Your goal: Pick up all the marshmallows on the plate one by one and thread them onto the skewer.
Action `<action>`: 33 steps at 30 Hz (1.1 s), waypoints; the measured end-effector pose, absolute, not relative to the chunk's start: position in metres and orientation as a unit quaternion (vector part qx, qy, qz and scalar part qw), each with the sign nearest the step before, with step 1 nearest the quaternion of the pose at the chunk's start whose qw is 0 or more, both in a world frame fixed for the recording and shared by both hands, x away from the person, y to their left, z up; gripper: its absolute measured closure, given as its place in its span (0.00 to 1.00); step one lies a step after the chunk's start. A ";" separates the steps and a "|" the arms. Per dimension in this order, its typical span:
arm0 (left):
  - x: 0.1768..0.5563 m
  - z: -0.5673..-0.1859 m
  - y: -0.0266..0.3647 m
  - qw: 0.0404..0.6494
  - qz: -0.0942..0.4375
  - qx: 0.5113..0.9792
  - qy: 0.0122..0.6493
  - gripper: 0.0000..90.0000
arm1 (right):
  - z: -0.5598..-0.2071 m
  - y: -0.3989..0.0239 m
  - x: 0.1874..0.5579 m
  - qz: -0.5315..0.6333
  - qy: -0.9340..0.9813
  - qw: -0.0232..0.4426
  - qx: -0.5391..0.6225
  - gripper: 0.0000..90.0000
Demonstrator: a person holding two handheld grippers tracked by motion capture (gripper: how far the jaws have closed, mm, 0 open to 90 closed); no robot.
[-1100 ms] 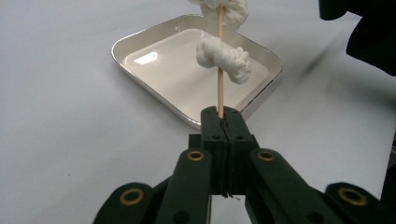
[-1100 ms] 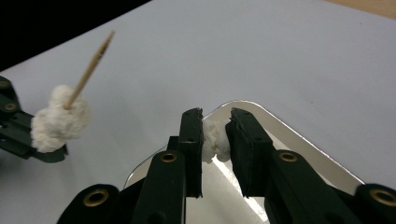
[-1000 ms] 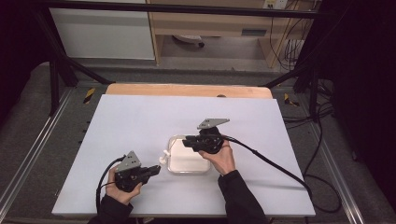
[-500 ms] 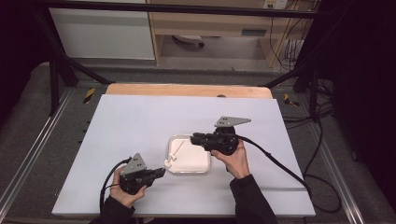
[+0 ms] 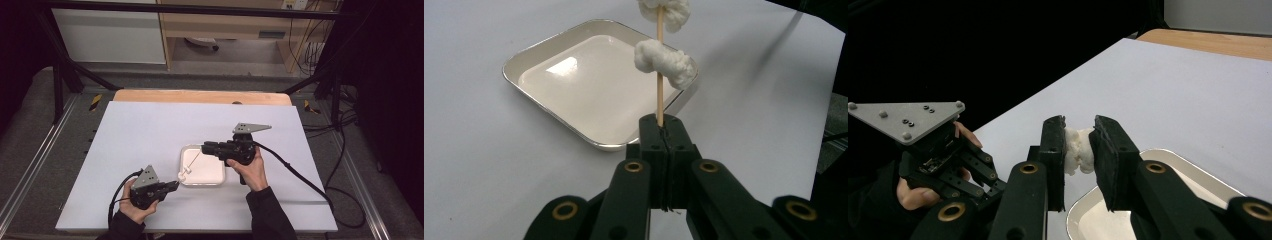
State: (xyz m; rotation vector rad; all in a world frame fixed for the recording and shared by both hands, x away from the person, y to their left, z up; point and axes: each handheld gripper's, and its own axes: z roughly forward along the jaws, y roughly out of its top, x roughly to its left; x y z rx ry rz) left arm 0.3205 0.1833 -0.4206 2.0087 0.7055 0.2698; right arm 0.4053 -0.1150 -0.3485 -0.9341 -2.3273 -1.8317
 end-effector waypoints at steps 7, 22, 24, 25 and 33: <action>0.320 -0.420 0.183 0.477 0.110 0.824 0.286 0.99 | -0.354 -0.111 0.409 -0.590 -0.747 0.034 -0.304 0.83; 0.317 -0.422 0.184 0.483 0.124 0.813 0.302 0.99 | -0.368 -0.097 0.401 -0.614 -0.726 0.066 -0.302 0.89; 0.316 -0.422 0.183 0.484 0.129 0.811 0.303 0.99 | -0.369 -0.096 0.400 -0.619 -0.723 0.072 -0.298 0.89; 0.316 -0.421 0.183 0.486 0.125 0.809 0.305 0.99 | -0.369 -0.096 0.399 -0.621 -0.723 0.071 -0.296 0.89; 0.315 -0.422 0.179 0.484 0.129 0.812 0.300 0.99 | -0.373 -0.092 0.396 -0.622 -0.724 0.067 -0.290 0.90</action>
